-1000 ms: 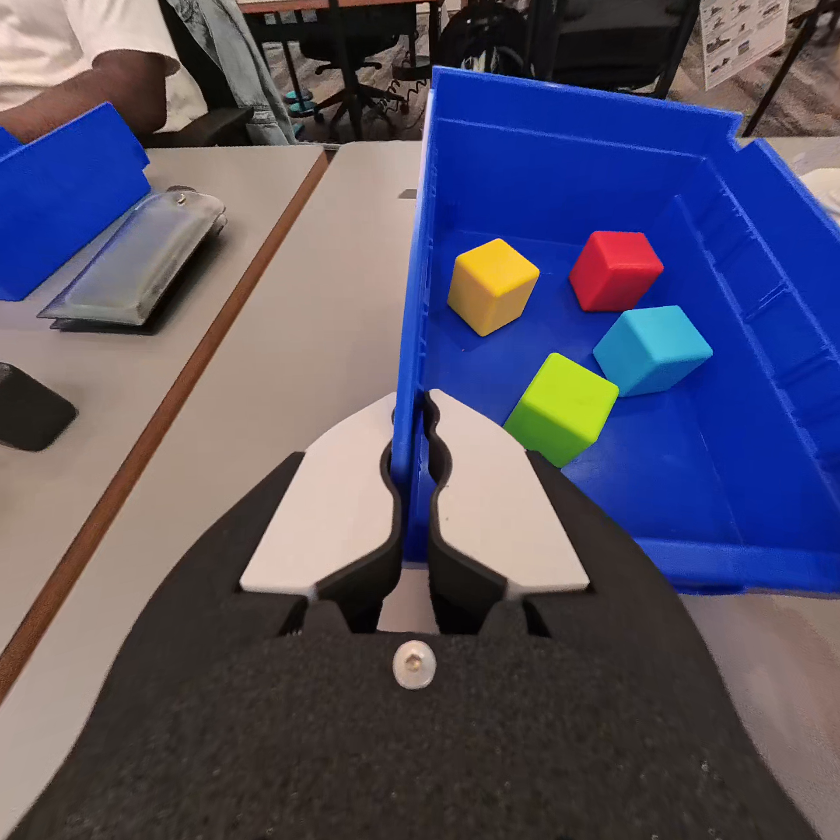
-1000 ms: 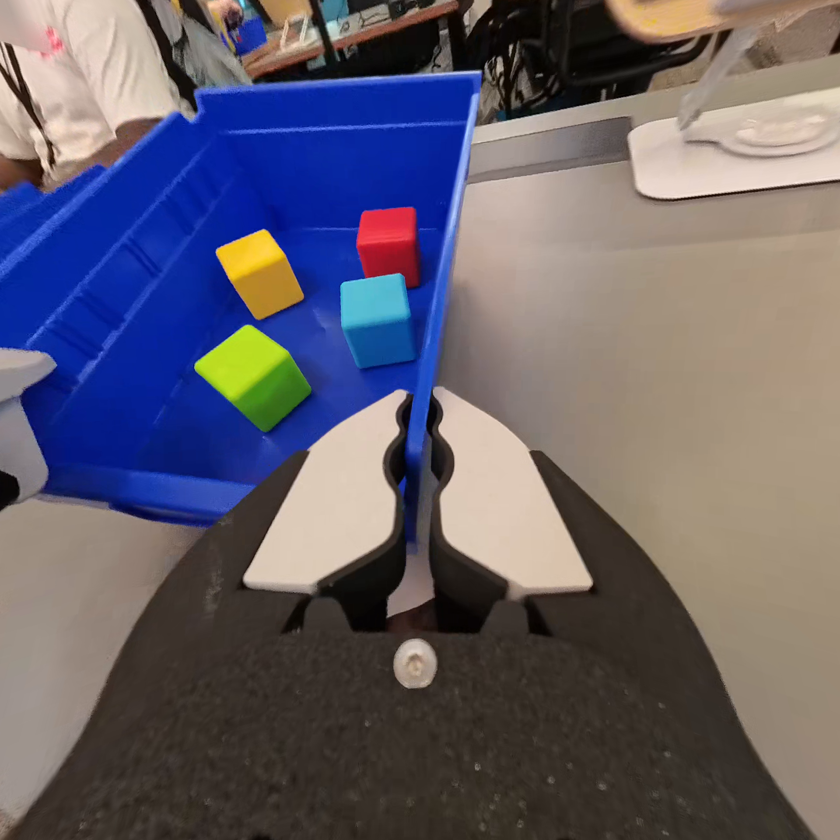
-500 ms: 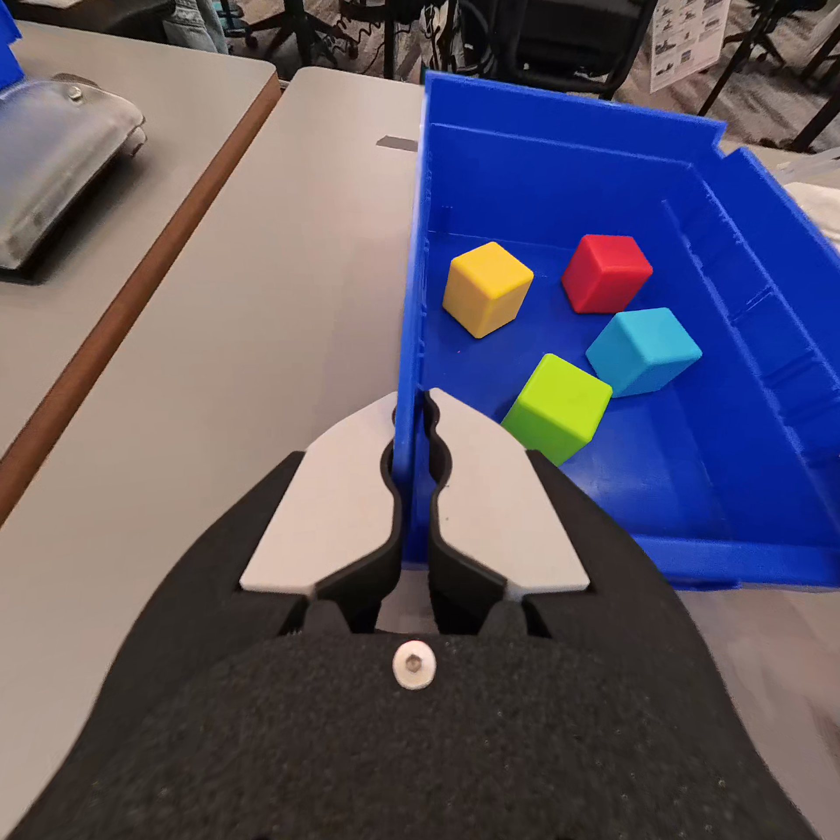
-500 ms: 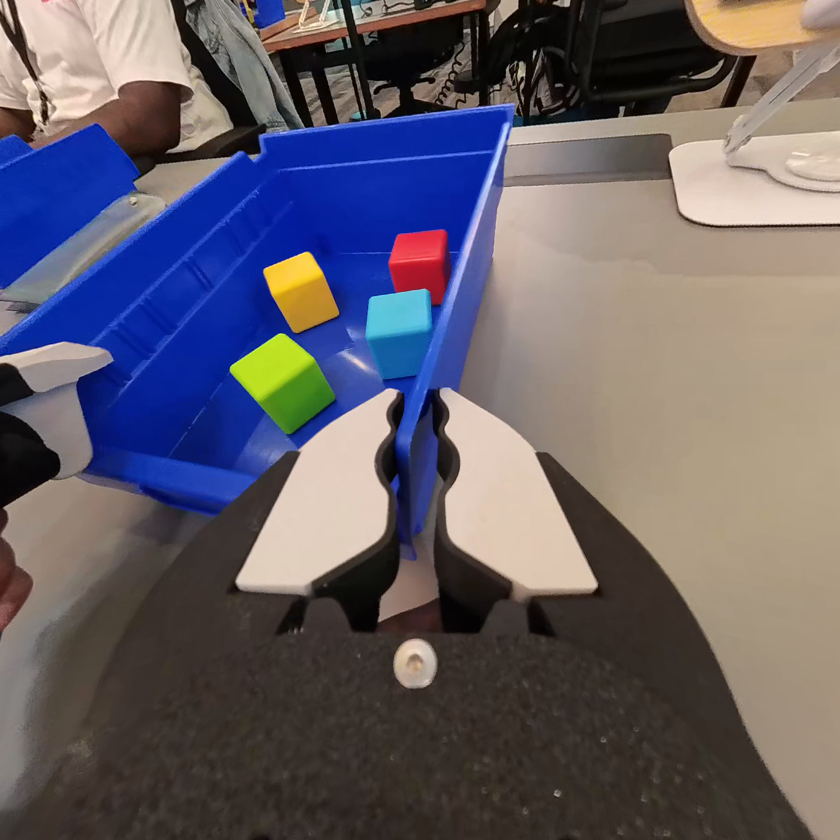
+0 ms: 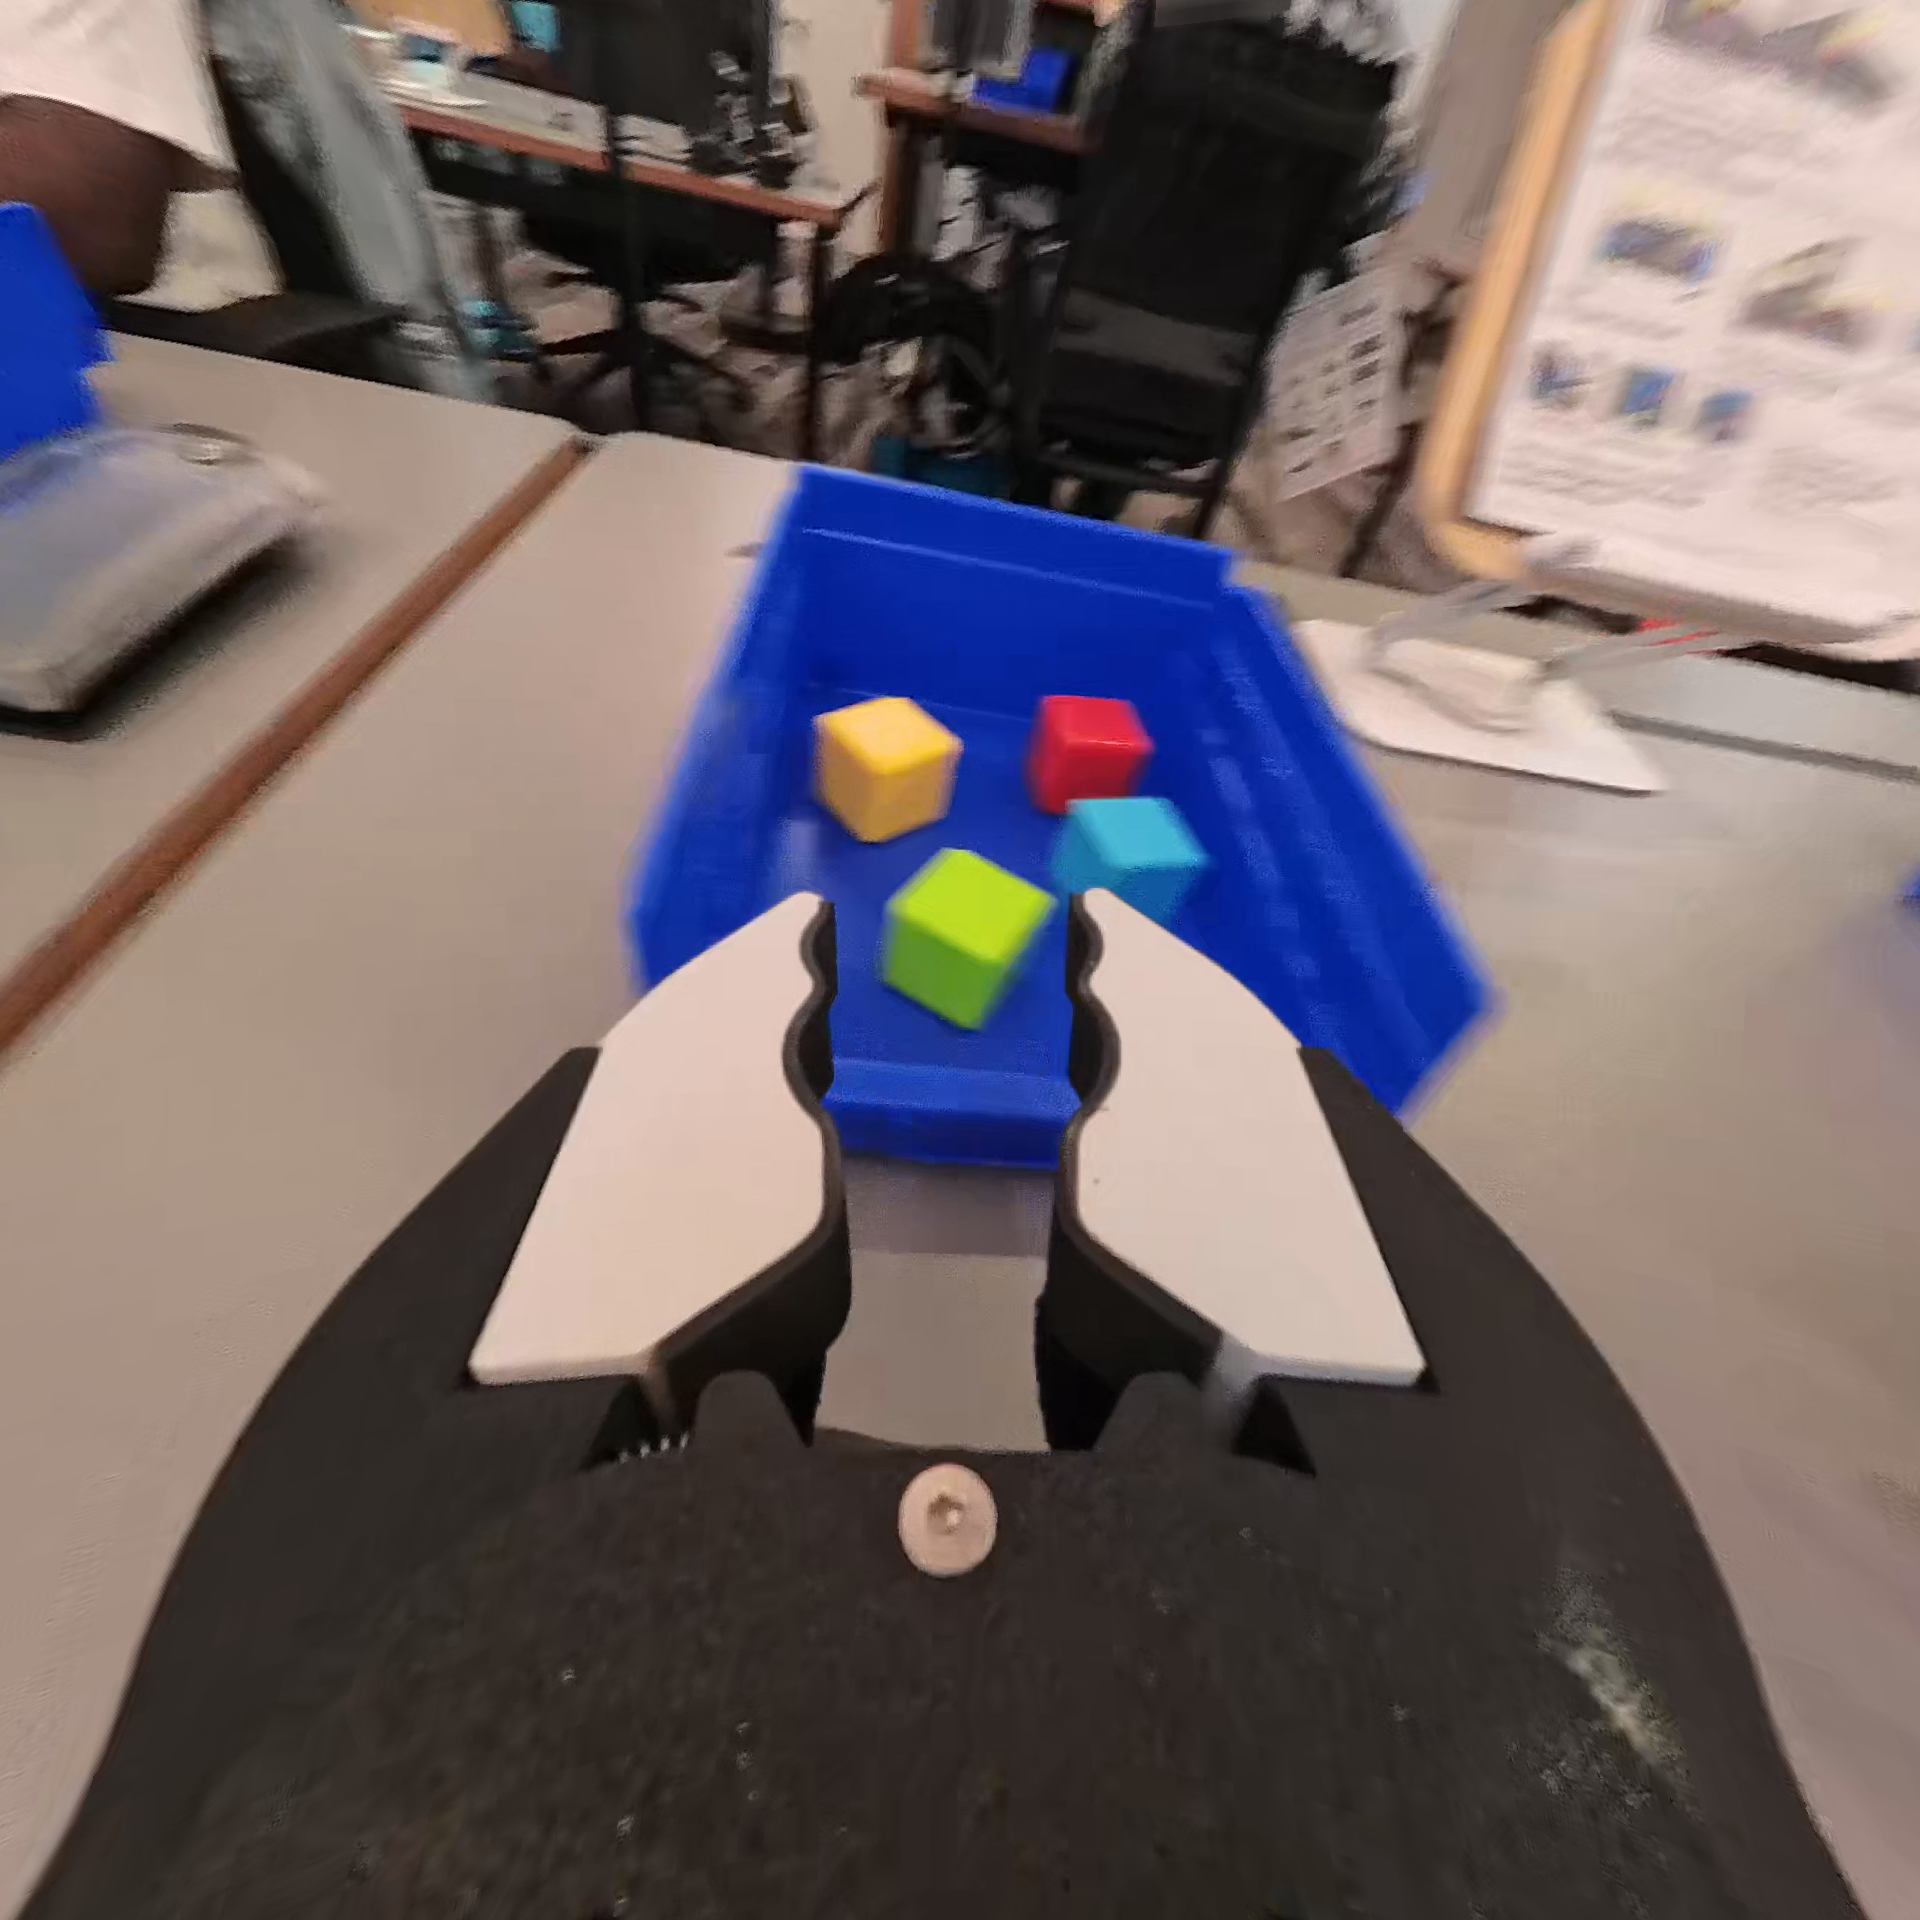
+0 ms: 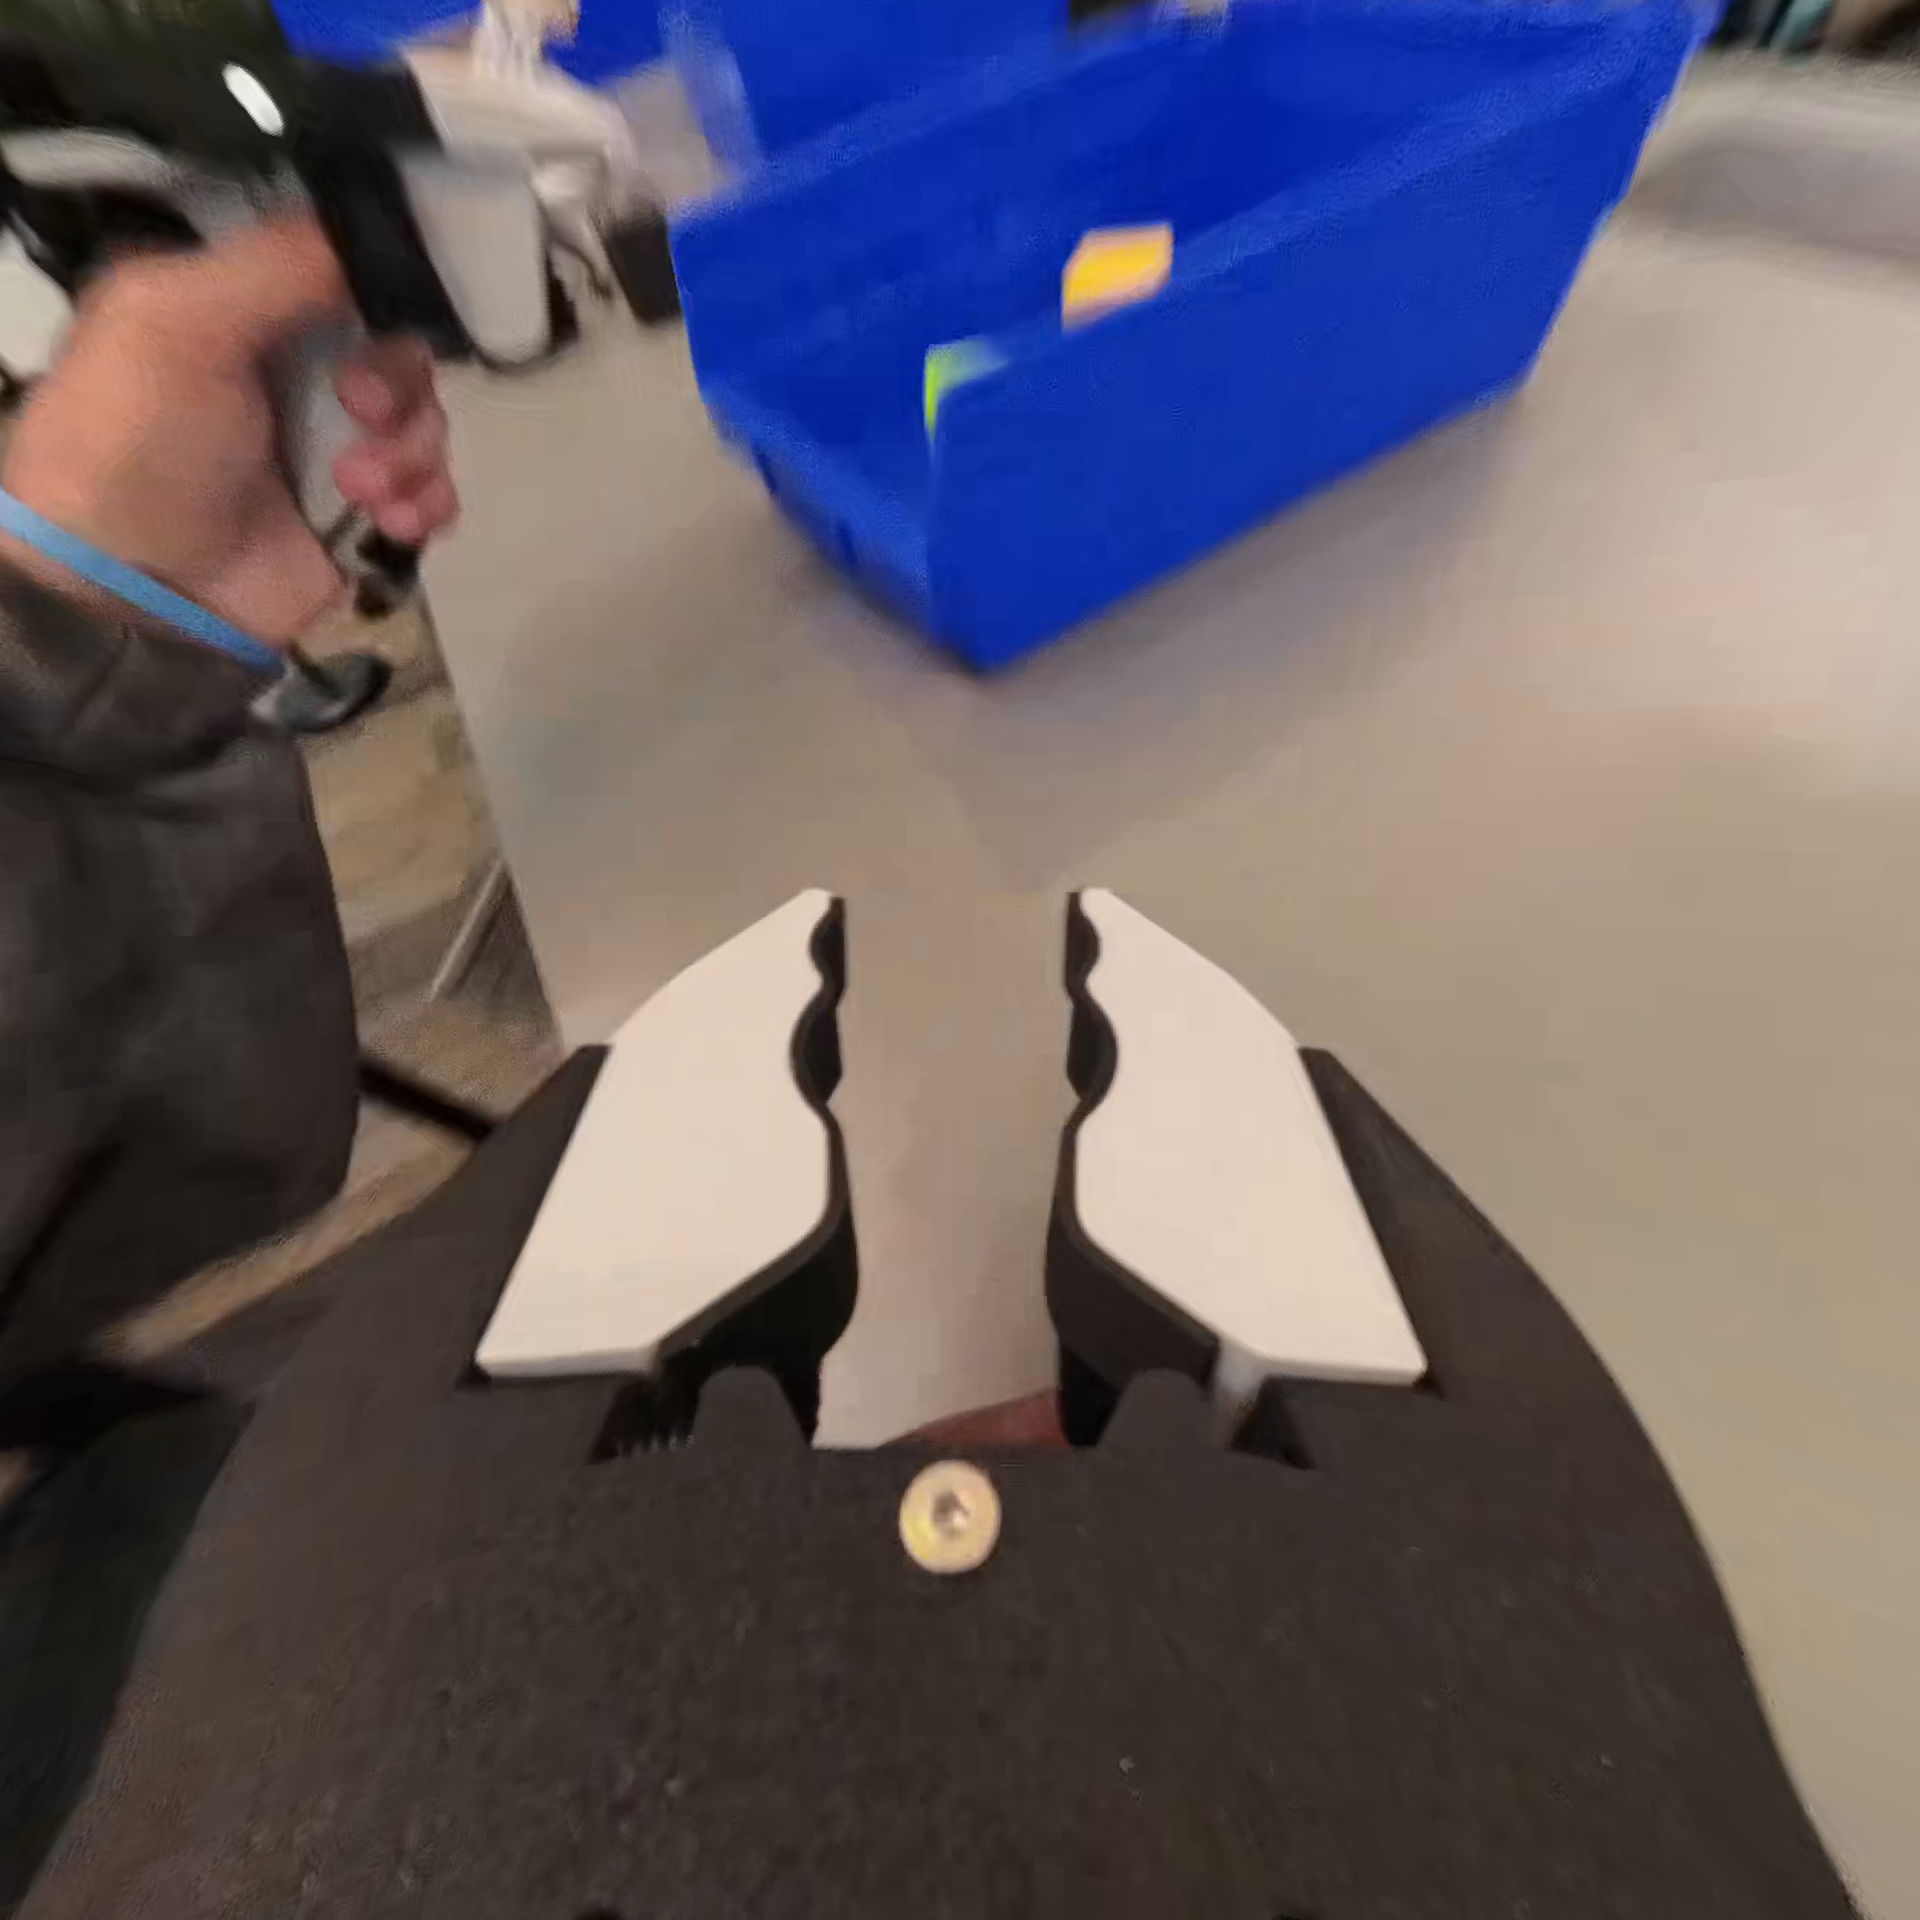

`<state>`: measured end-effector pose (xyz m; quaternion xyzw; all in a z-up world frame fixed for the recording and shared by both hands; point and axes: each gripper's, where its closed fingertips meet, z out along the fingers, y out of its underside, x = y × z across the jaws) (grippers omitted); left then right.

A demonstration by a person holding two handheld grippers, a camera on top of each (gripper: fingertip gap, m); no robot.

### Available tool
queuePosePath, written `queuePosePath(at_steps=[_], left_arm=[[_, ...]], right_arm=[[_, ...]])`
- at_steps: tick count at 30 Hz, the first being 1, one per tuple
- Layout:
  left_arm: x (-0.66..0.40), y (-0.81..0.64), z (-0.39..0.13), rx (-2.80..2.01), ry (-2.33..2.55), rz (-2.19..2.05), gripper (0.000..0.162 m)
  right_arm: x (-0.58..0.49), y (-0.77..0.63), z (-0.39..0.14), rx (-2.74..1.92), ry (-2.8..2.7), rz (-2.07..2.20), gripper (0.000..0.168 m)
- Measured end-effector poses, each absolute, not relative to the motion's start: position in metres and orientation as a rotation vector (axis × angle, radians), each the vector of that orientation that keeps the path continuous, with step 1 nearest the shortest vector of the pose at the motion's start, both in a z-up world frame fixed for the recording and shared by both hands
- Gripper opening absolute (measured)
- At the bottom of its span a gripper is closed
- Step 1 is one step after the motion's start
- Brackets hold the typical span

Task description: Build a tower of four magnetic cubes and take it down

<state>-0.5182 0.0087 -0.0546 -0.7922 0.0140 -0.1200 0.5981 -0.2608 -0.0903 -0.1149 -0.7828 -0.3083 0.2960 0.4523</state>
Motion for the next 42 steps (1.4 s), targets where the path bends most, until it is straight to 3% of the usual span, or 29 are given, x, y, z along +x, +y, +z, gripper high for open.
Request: queuePosePath(at_steps=[1, 6, 12, 15, 18, 24, 31, 32, 34, 38, 42], left_arm=[[-0.496, -0.002, -0.052, -1.814, 0.059, -0.349, 0.043], [-0.390, -0.055, -0.057, -1.744, 0.215, -0.512, 0.041], [-0.321, -0.077, -0.075, -1.758, 0.410, -0.490, 0.038], [-0.306, -0.077, -0.077, -1.778, 0.458, -0.493, 0.038], [-0.299, -0.076, -0.075, -1.782, 0.463, -0.511, 0.038], [-0.301, -0.075, -0.081, -1.794, 0.423, -0.530, 0.038], [-0.321, -0.072, -0.091, -1.771, 0.329, -0.455, 0.038], [-0.325, -0.073, -0.092, -1.747, 0.311, -0.436, 0.039], [-0.335, -0.077, -0.095, -1.734, 0.296, -0.375, 0.039], [-0.346, -0.080, -0.090, -1.716, 0.254, -0.335, 0.040], [-0.342, -0.078, -0.099, -1.756, 0.270, -0.331, 0.043]], right_arm=[[-0.236, -0.097, -0.122, -1.991, -0.727, 0.735, 0.048], [-0.130, -0.122, -0.126, -2.056, -0.544, 0.650, 0.046], [-0.092, -0.166, -0.134, -2.091, -0.557, 0.766, 0.020], [-0.065, -0.147, -0.138, -2.107, -0.417, 0.634, 0.018], [-0.044, -0.128, -0.132, -2.065, -0.181, 0.618, 0.000], [-0.051, -0.124, -0.151, -2.127, -0.164, 0.568, 0.000], [-0.046, -0.122, -0.124, -1.898, -0.254, 0.447, 0.000], [-0.049, -0.124, -0.119, -1.861, -0.280, 0.465, 0.000], [-0.048, -0.128, -0.113, -1.824, -0.295, 0.479, 0.019], [-0.038, -0.129, -0.110, -1.800, -0.277, 0.445, 0.040], [-0.032, -0.128, -0.106, -1.780, -0.264, 0.438, 0.044]])
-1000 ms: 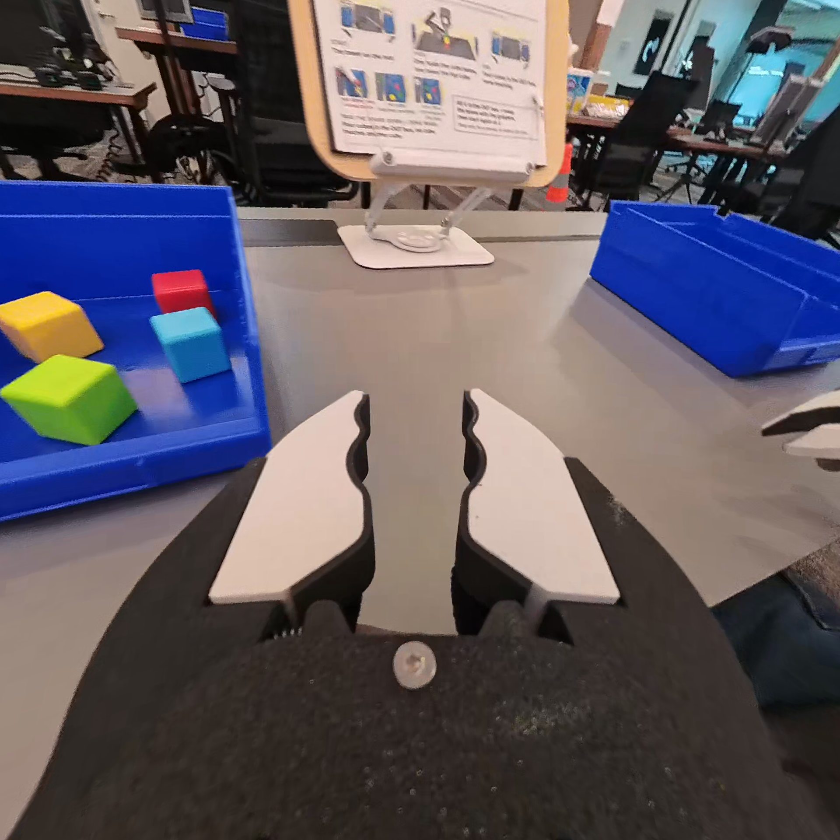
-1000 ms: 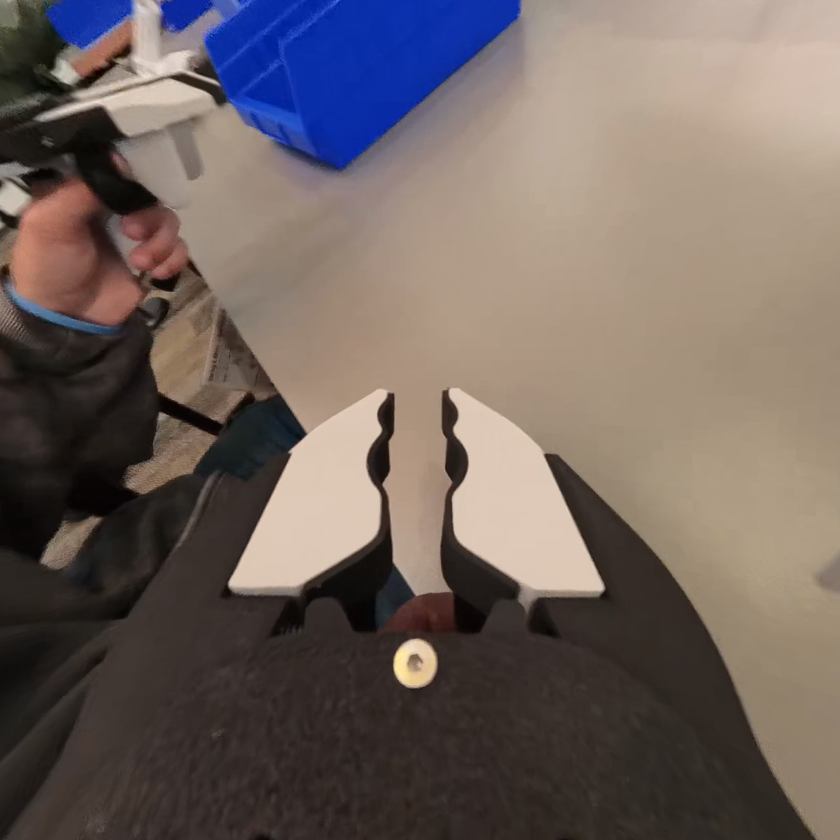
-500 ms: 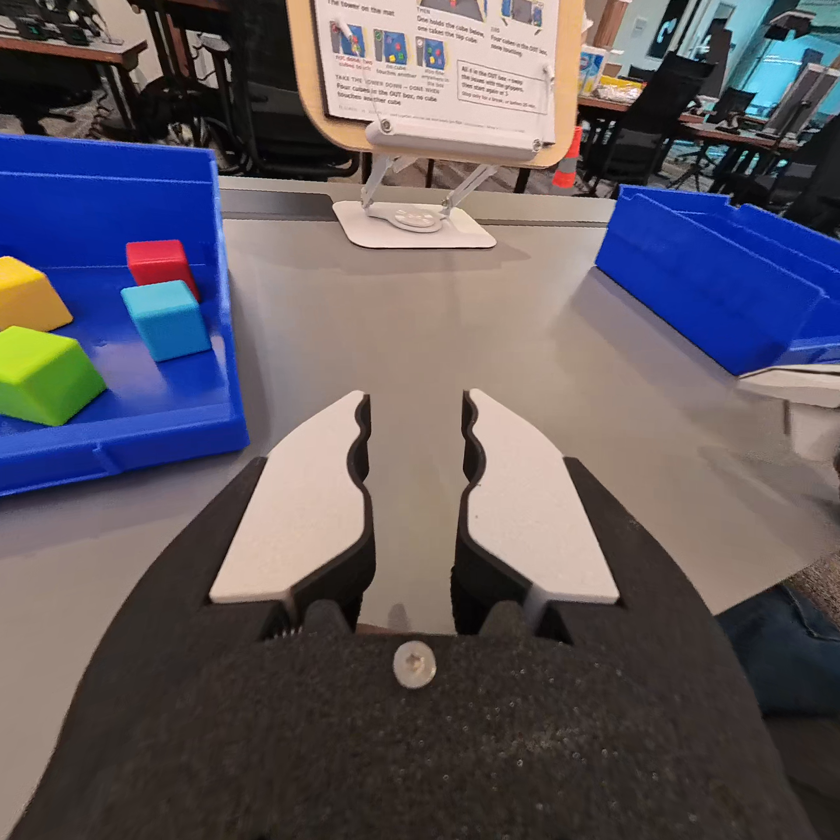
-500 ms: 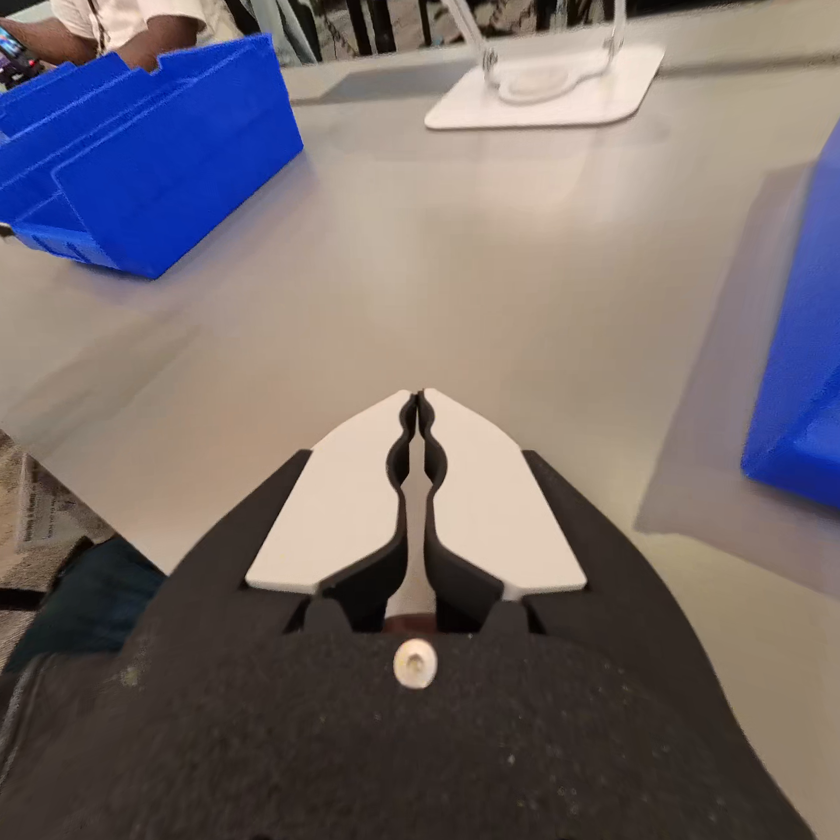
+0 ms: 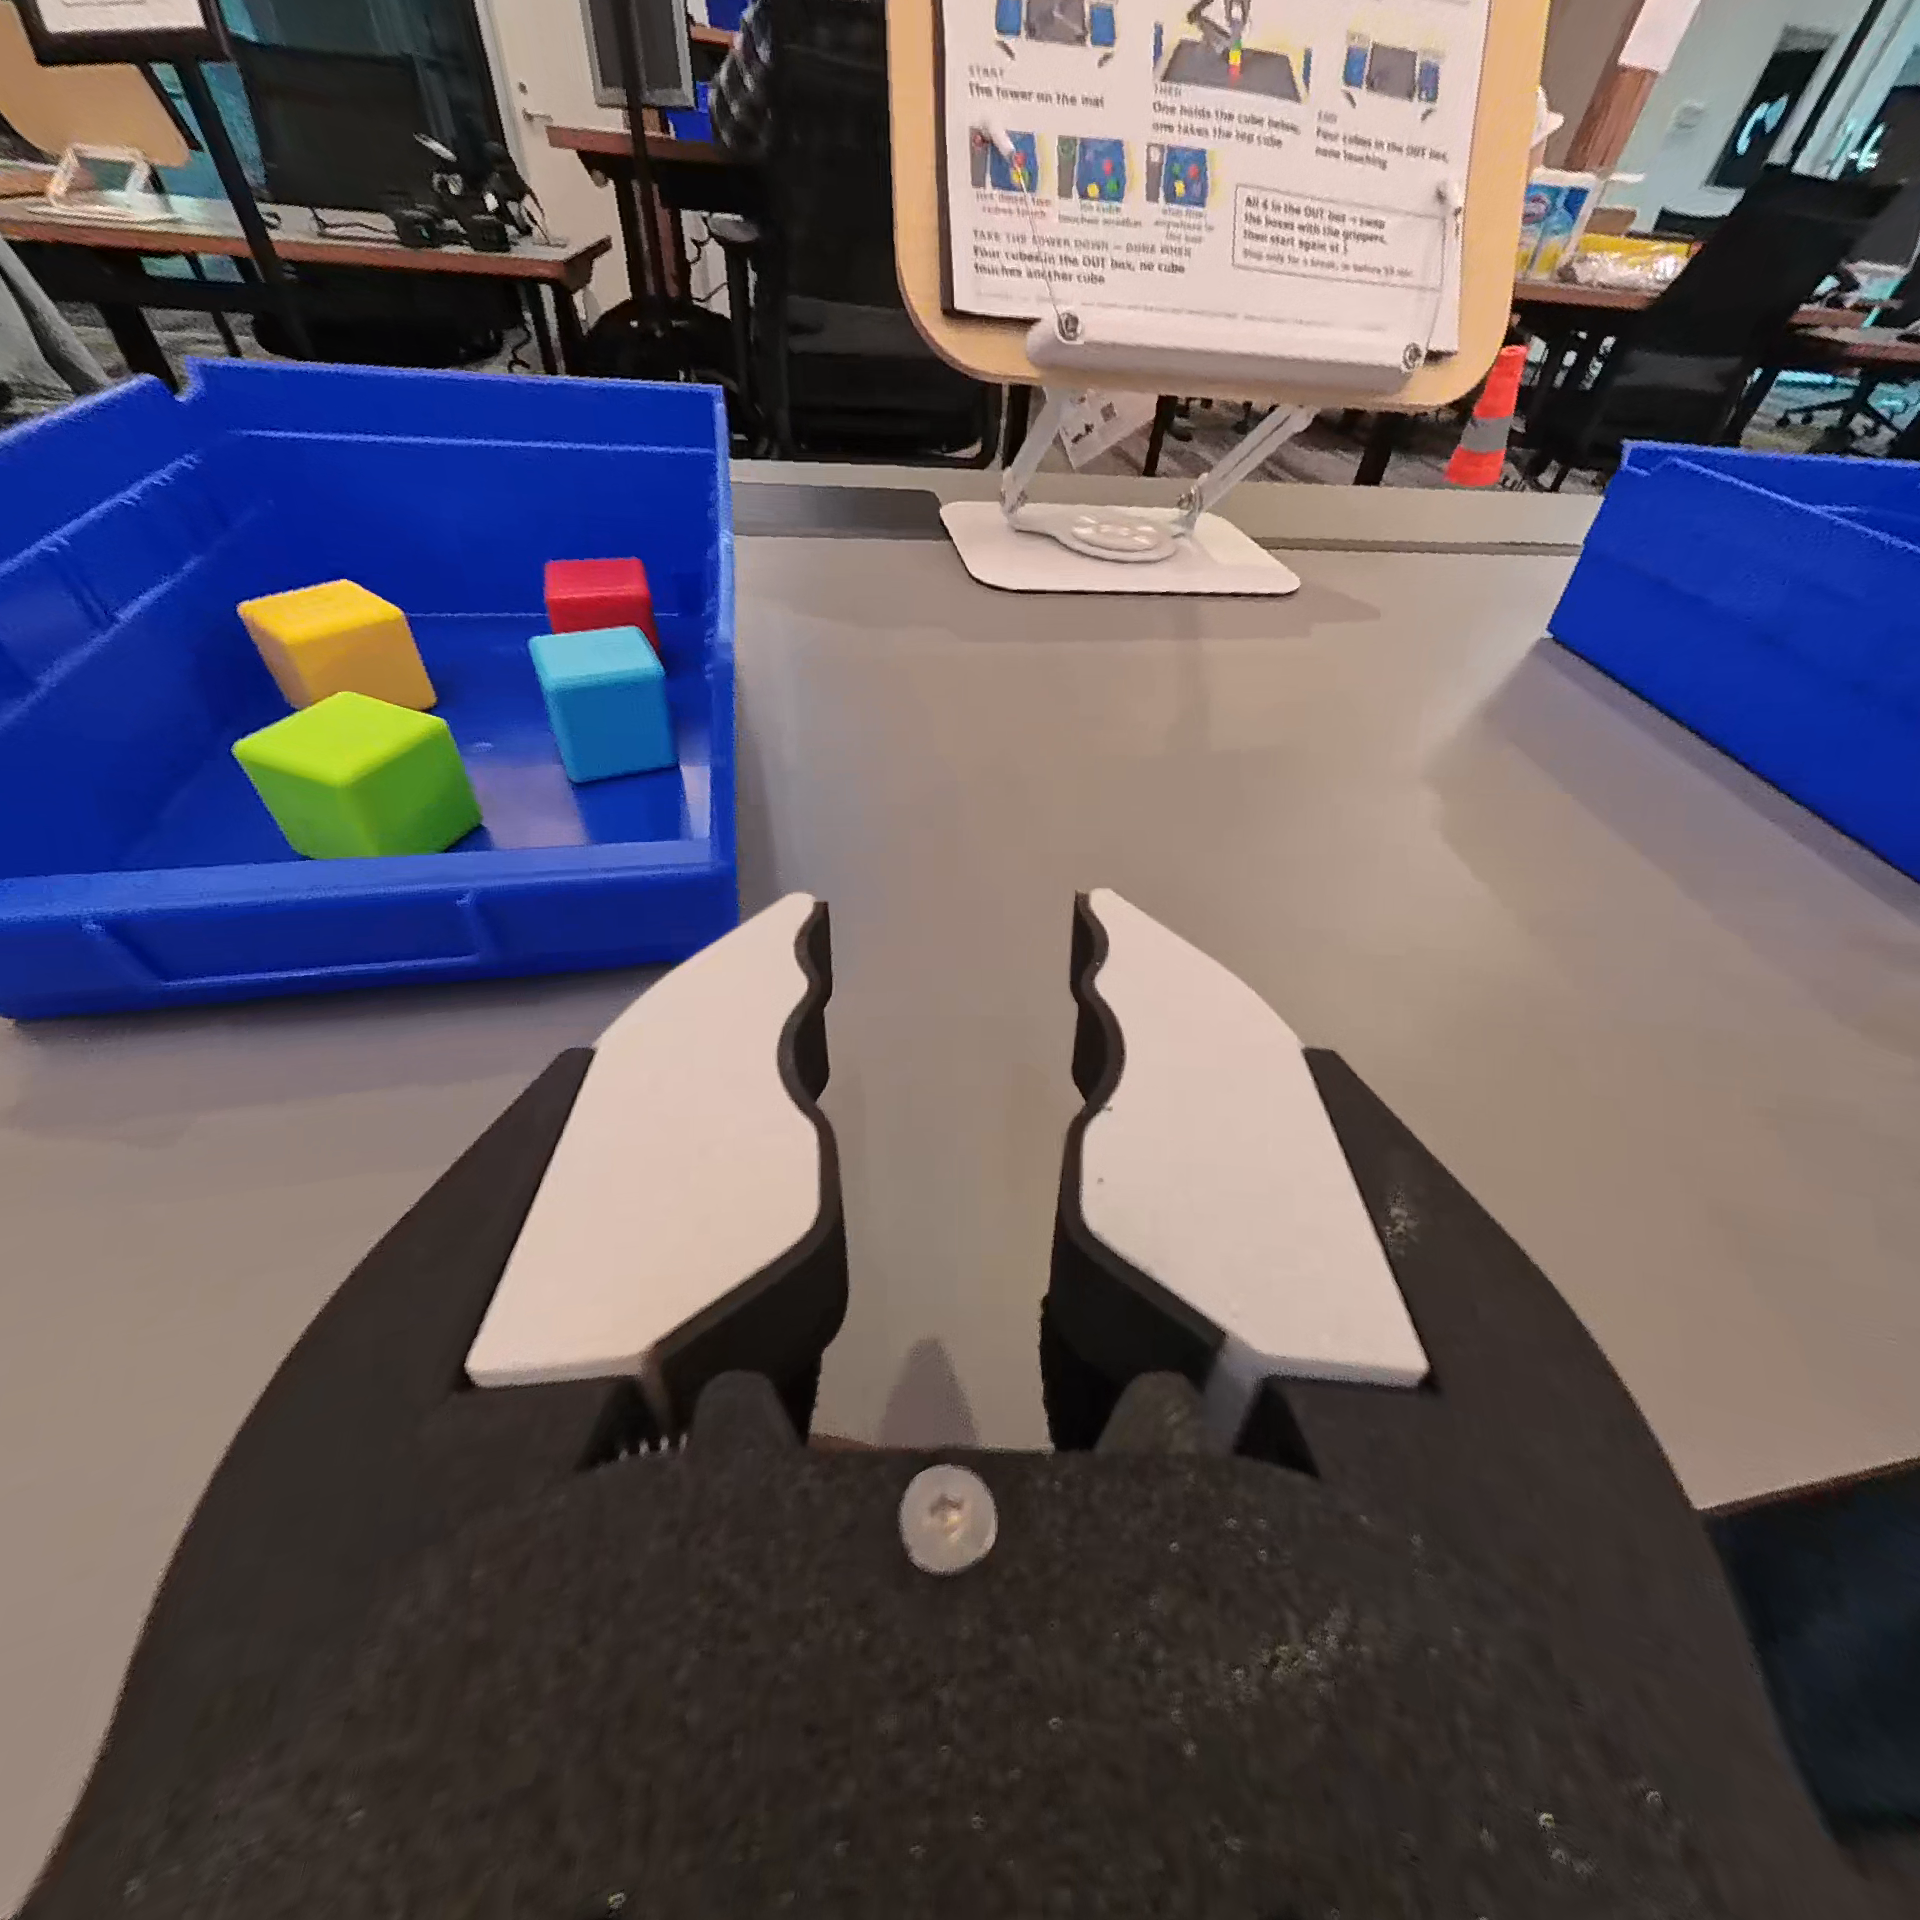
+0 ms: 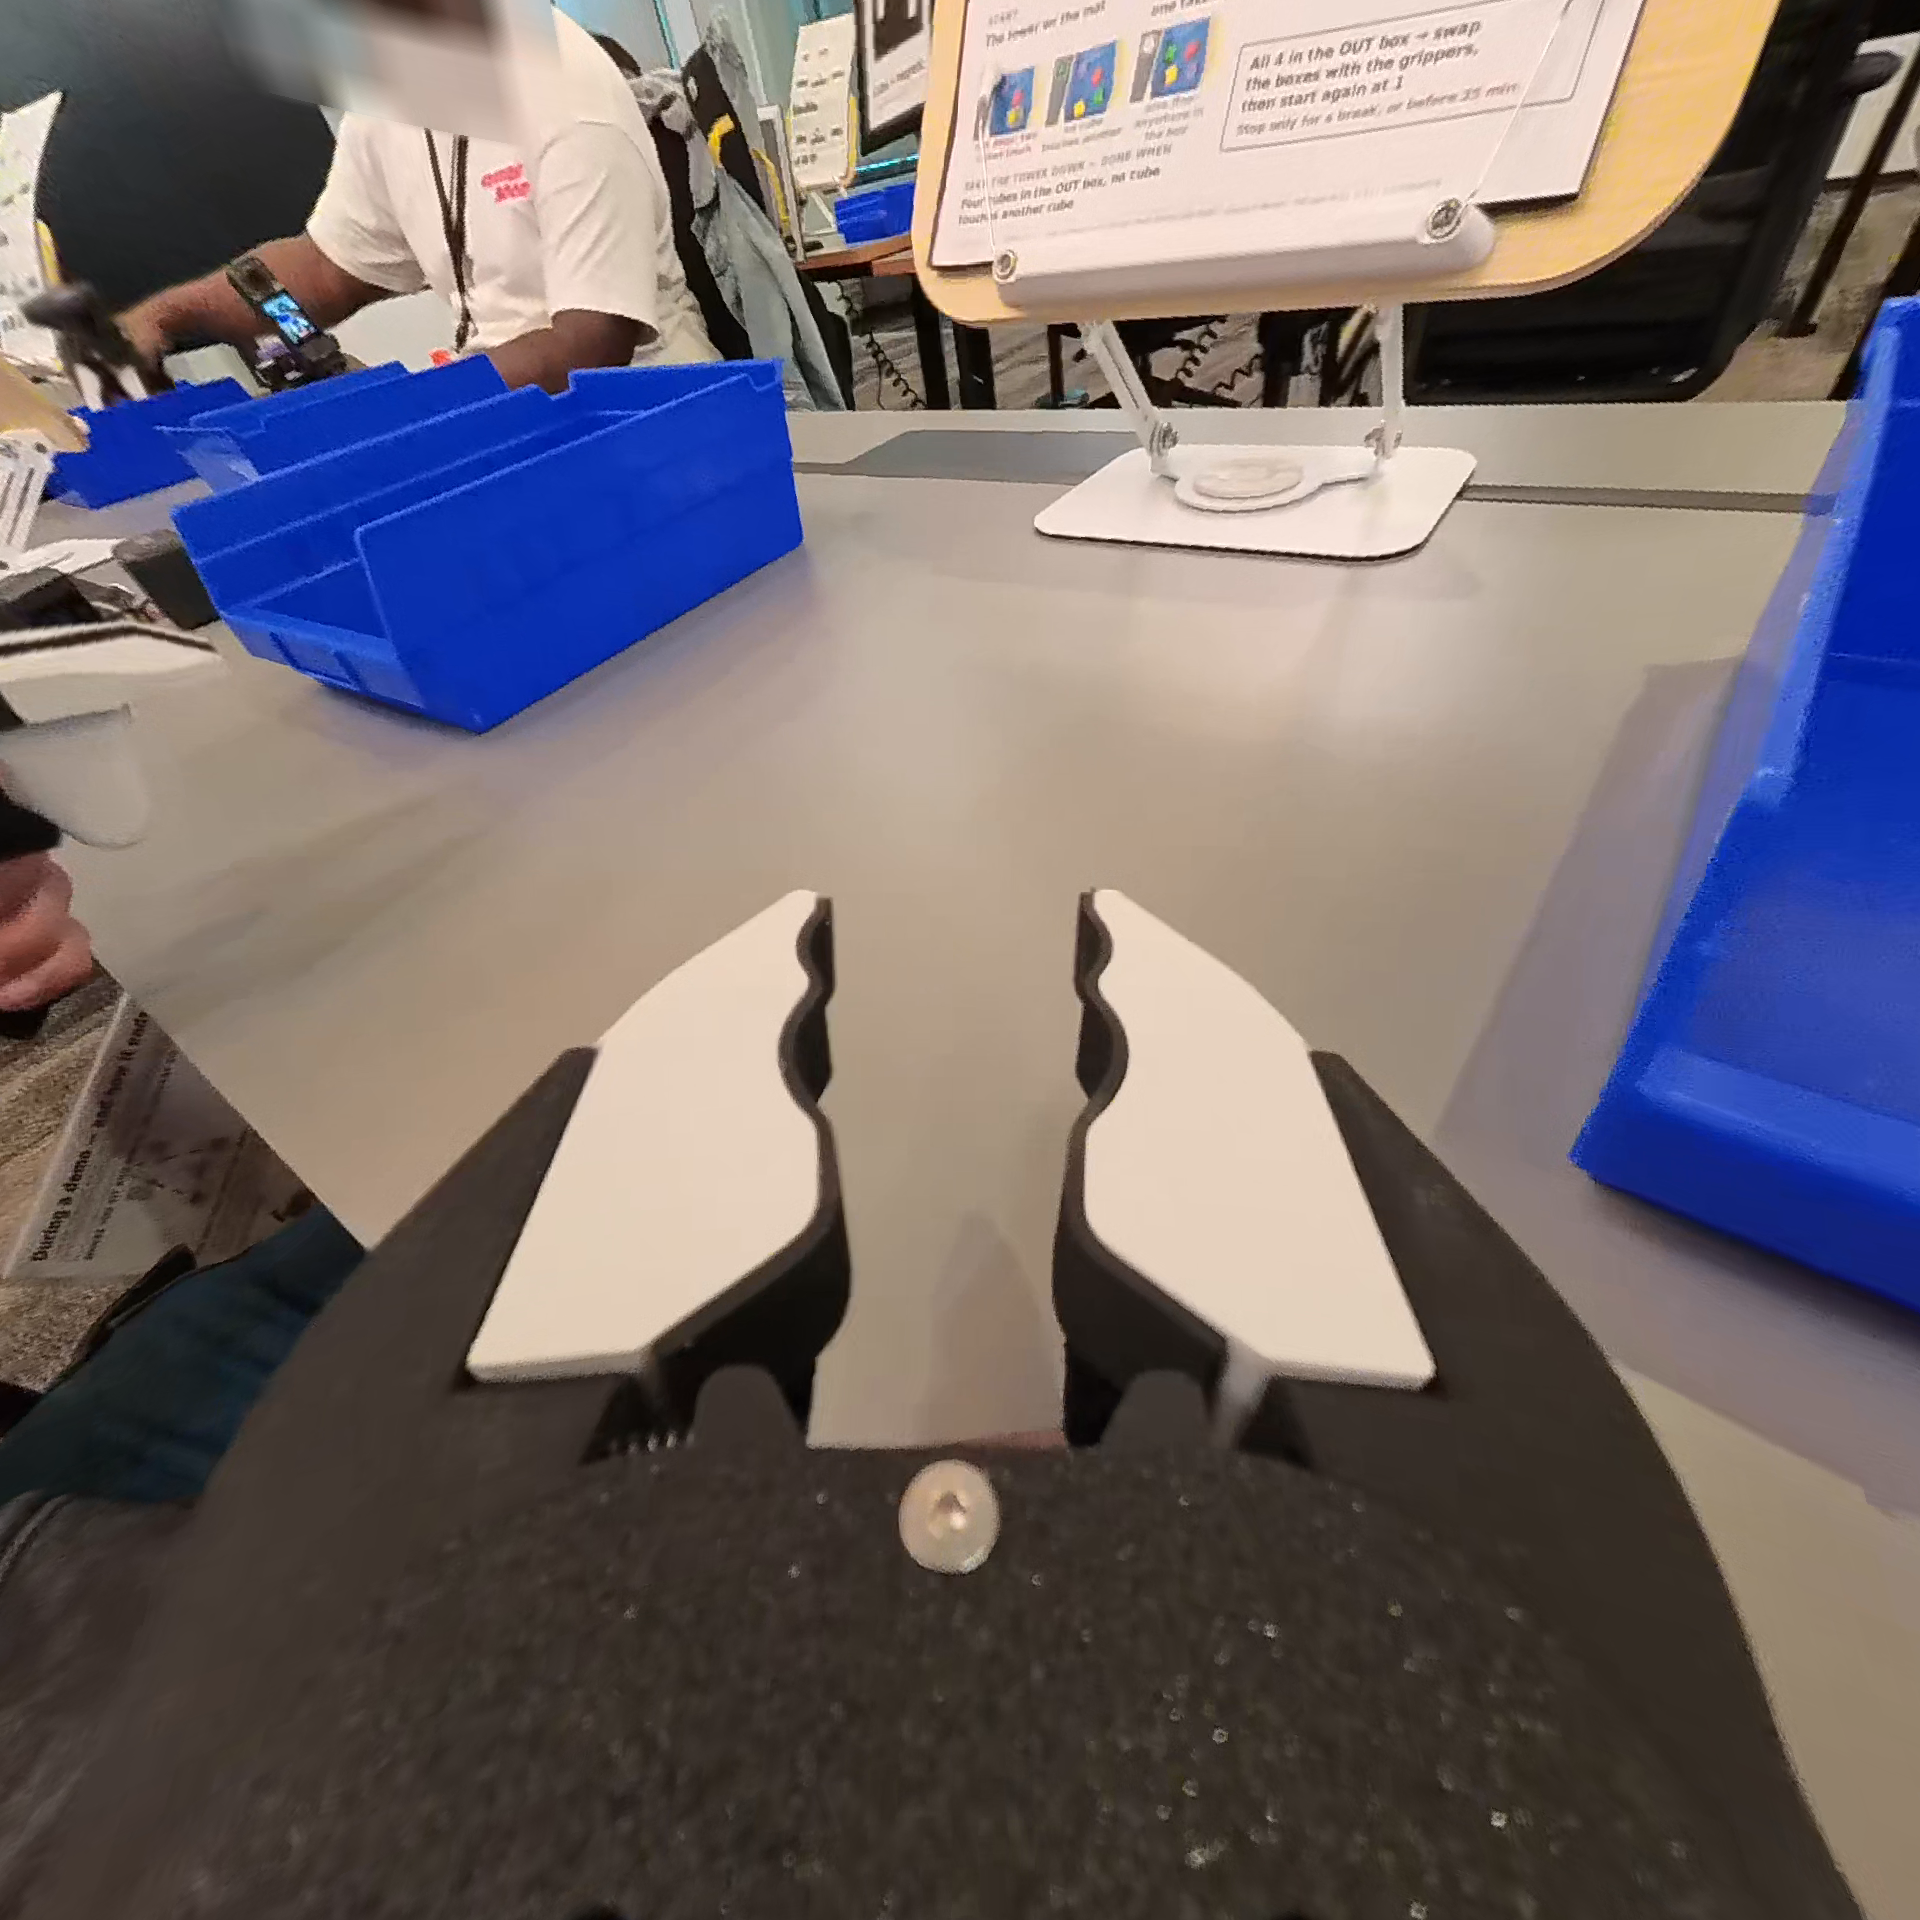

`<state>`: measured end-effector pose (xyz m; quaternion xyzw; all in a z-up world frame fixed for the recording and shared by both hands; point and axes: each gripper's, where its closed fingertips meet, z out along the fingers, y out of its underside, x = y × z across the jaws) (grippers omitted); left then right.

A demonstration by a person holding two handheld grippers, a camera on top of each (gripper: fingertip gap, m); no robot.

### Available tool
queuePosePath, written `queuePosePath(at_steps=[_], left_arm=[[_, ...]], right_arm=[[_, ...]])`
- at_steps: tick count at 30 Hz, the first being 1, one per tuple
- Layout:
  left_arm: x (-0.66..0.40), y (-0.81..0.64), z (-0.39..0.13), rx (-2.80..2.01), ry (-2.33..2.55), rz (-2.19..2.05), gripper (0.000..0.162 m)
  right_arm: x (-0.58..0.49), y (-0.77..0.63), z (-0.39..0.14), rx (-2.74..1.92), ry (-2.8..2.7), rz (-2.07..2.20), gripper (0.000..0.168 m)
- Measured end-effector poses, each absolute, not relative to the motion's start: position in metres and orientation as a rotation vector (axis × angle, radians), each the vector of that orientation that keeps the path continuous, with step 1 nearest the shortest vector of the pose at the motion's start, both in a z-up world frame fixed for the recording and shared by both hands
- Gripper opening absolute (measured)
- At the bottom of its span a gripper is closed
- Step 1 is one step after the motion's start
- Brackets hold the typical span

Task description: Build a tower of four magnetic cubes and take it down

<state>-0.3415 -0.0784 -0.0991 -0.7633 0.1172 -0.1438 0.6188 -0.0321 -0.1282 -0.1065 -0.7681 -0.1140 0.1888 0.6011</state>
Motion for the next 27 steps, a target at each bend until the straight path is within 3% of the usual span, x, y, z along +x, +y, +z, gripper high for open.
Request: queuePosePath(at_steps=[27], left_arm=[[-0.346, -0.069, -0.112, -1.844, 0.293, -0.363, 0.051]], right_arm=[[-0.036, -0.131, -0.105, -1.776, -0.269, 0.493, 0.046]])
